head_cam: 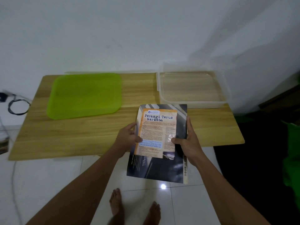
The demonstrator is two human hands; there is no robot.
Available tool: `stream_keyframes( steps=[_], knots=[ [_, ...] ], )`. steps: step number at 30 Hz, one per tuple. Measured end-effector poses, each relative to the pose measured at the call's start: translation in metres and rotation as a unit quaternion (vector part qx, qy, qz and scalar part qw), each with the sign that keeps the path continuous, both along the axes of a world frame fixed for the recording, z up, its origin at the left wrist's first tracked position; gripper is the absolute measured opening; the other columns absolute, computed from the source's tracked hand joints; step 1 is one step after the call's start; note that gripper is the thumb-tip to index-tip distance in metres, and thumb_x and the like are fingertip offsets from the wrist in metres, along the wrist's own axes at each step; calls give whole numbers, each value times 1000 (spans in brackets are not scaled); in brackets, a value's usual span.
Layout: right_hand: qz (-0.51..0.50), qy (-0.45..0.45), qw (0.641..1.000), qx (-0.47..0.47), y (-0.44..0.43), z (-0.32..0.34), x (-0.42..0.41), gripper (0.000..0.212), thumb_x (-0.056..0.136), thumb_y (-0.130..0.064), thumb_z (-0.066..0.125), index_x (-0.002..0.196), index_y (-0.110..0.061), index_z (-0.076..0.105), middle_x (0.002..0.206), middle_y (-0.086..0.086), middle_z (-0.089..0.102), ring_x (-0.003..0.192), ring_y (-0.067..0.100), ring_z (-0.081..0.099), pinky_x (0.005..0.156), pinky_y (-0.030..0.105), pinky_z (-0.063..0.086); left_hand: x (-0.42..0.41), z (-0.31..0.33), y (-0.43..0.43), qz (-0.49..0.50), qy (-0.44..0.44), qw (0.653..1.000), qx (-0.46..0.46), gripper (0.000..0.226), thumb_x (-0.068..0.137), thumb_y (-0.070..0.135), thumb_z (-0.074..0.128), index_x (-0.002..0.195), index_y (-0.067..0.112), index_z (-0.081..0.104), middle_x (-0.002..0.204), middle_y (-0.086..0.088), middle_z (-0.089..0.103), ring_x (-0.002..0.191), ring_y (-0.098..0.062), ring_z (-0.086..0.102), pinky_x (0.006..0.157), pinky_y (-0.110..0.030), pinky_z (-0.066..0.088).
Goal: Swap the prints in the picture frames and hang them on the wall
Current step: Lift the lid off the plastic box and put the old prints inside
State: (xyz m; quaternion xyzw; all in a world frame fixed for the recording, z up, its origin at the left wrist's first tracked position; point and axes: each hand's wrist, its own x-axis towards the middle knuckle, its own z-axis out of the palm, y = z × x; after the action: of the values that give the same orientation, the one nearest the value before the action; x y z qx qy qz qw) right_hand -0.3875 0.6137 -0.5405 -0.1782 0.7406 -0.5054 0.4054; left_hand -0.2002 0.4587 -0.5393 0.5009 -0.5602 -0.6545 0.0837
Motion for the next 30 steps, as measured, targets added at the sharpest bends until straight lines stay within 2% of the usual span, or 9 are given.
stream_keyframes(
  steps=[2,7,12,15,18,23,26,28,30],
  knots=[
    [-2,3,1000,-10,3,9,-2,115,80,12,69,153,-48,5,161,-5,23,144,23,30,101,41,47,-1,9,1,0,15,1000,9,87,72,-16,69,146,19,39,104,-7,72,86,-22,73,64,-35,60],
    [-13,19,1000,-13,0,33,-7,116,79,12,71,154,-46,5,162,-5,20,147,23,24,106,48,44,-7,33,-5,-5,51,999,-6,97,73,-19,66,151,26,30,117,-9,67,94,-24,71,69,-42,61],
    [-19,25,999,-22,-7,61,-24,116,77,12,71,155,-44,5,163,-5,19,147,23,23,107,50,44,-25,64,-20,-43,57,996,-47,108,68,-14,74,152,34,26,144,-13,49,123,-33,55,83,-47,58],
    [-23,44,999,-17,-16,84,-42,117,76,13,71,155,-43,5,162,-2,20,144,26,30,100,51,50,-42,81,-31,-55,61,994,-67,107,68,-11,77,151,33,27,136,-15,54,114,-33,60,84,-51,57],
    [-33,58,998,-20,-22,100,-61,117,75,15,71,155,-42,8,161,0,24,140,28,36,96,50,53,-60,98,-38,-62,63,992,-93,103,70,-12,75,152,28,28,122,-14,59,105,-29,63,83,-49,58],
    [-11,75,997,-14,-37,117,-103,116,74,16,70,156,-40,9,159,-4,27,135,24,39,92,38,55,-98,107,-44,-61,66,988,-122,90,80,-9,69,153,22,25,89,6,60,77,-3,61,54,-19,54],
    [16,107,994,3,-48,121,-140,114,73,14,72,157,-36,12,158,-6,30,140,23,35,95,35,50,-124,97,-43,-49,69,988,-127,94,78,-7,71,153,23,23,103,-4,66,86,-12,66,57,-22,55],
    [39,123,992,9,-57,119,-167,114,71,13,72,156,-36,14,160,-5,27,141,23,33,103,42,48,-141,87,-40,-24,67,989,-127,97,76,-4,75,153,26,24,123,-13,62,102,-24,65,64,-28,56],
    [68,141,988,18,-68,114,-195,113,71,10,73,157,-35,14,161,-5,25,142,22,31,105,48,46,-159,78,-36,7,63,990,-127,98,77,-4,75,153,28,23,120,-10,61,108,-27,62,65,-28,55]
  ],
)
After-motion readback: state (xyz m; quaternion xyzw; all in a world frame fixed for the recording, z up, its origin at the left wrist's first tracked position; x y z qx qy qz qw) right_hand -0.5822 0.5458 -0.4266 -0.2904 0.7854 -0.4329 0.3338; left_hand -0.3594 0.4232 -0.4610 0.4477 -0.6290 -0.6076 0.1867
